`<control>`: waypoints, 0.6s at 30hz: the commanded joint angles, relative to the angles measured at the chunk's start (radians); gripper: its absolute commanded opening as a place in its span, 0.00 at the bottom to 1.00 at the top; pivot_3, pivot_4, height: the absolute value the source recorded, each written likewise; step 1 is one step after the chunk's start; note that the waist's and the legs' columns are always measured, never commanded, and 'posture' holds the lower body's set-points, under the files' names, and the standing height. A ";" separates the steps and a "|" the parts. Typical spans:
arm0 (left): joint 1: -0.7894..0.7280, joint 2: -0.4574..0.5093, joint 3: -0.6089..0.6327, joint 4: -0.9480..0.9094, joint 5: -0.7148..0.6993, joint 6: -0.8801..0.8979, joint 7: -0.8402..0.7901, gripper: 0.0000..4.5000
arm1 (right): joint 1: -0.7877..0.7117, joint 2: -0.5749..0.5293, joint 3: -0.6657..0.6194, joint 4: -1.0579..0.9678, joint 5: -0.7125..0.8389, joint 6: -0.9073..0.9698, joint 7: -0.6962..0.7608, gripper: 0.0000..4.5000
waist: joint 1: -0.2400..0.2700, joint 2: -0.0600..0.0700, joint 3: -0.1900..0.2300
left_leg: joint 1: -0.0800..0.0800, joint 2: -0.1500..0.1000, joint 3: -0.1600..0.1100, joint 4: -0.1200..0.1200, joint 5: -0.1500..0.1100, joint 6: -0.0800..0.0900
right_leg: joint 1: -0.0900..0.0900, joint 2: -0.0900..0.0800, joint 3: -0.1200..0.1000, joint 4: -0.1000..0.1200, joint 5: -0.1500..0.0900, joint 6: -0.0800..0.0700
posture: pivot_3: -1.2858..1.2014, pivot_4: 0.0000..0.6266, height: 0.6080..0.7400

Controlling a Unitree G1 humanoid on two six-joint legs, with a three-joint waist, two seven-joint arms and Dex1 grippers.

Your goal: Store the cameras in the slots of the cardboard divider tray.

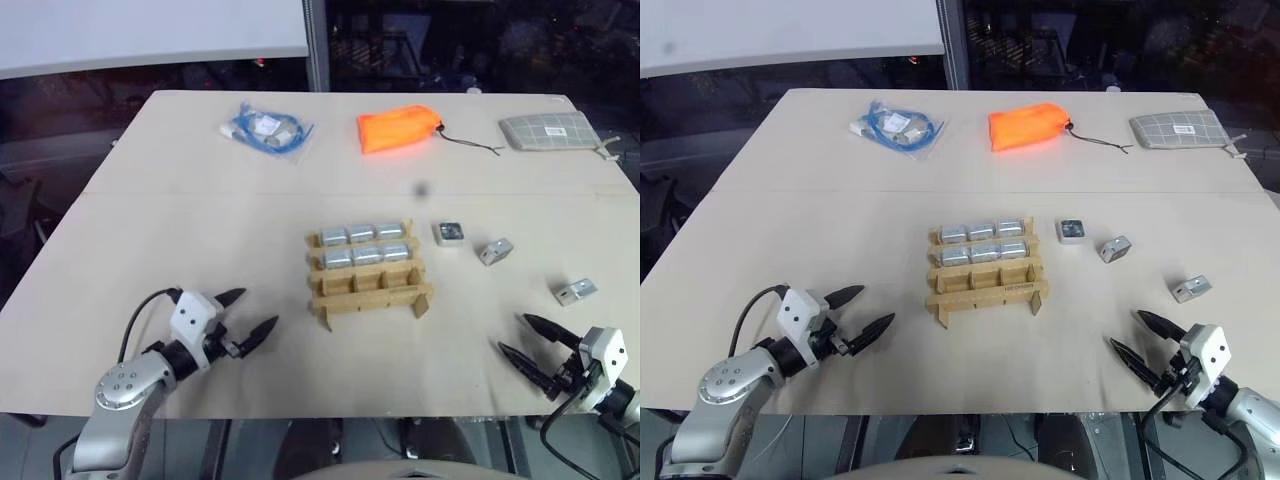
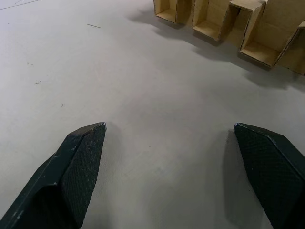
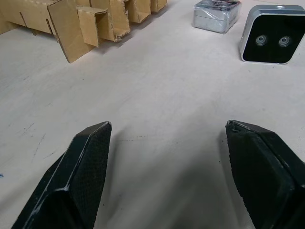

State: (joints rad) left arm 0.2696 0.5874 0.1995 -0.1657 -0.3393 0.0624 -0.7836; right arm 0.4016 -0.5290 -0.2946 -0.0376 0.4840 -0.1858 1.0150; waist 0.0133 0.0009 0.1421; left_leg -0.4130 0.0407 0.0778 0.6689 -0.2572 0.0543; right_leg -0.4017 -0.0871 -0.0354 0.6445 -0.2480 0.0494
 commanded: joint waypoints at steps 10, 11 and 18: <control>0.013 0.007 0.021 -0.019 -0.021 0.008 -0.006 1.00 | 0.000 -0.013 -0.033 -0.004 0.011 -0.015 0.003 0.84 | 0.000 0.000 0.000 | 0.000 0.000 0.000 0.000 0.000 0.000 | 0.000 0.000 0.000 0.000 0.000 0.000 | 0.52 0.24 1.00; 0.012 0.008 0.021 -0.019 -0.021 0.008 -0.006 1.00 | -0.001 -0.013 -0.033 -0.004 0.011 -0.014 0.003 0.84 | 0.000 0.000 0.000 | 0.000 0.000 0.000 0.000 0.000 0.000 | 0.000 0.000 0.000 0.000 0.000 0.000 | 0.52 0.24 1.00; 0.010 0.008 0.019 -0.024 -0.025 0.002 -0.011 1.00 | 0.000 -0.015 -0.032 -0.007 0.015 -0.006 0.005 0.84 | 0.000 0.000 0.000 | 0.000 0.000 0.000 0.000 0.000 0.000 | 0.000 0.000 0.000 0.000 0.000 0.000 | 0.52 0.24 1.00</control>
State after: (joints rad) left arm 0.2712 0.5873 0.2019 -0.1659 -0.3565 0.0685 -0.7836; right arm 0.3981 -0.5309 -0.2945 -0.0253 0.4843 -0.1844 1.0153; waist 0.0130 0.0008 0.1422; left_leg -0.4130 0.0407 0.0779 0.6689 -0.2572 0.0543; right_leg -0.4017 -0.0868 -0.0354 0.6445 -0.2480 0.0494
